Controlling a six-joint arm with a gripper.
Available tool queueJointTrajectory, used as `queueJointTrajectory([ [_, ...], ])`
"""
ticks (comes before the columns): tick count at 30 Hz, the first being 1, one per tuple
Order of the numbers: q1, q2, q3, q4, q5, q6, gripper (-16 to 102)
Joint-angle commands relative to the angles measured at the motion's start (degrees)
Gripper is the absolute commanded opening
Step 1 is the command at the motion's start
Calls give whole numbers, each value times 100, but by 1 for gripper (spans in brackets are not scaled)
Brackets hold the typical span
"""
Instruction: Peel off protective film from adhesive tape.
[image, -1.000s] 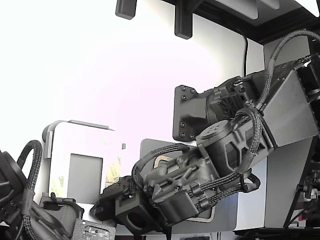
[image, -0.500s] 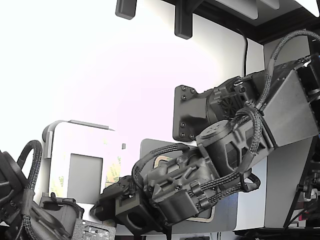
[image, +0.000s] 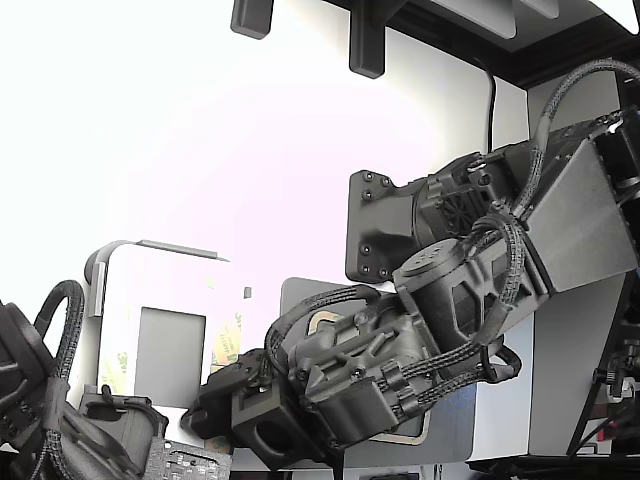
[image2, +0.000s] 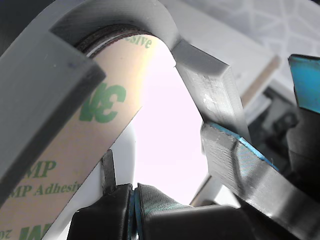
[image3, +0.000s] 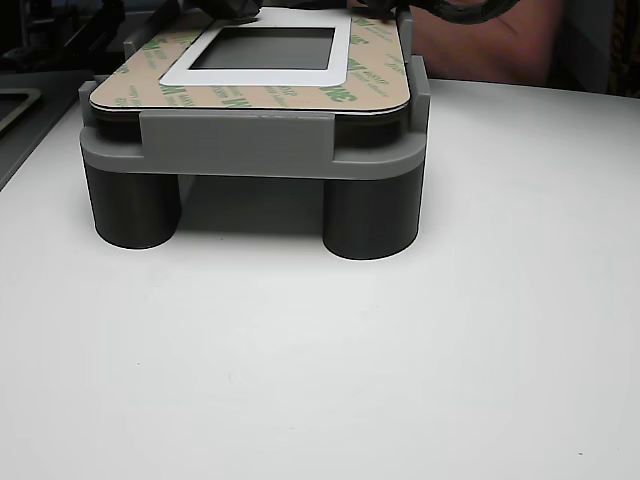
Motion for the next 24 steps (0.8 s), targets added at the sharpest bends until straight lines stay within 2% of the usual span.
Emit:
queueJointTrajectory([
  [1,-62,167,-105,-9,9,9,-10],
  [24,-9,185,-97,18,35,105,-10],
])
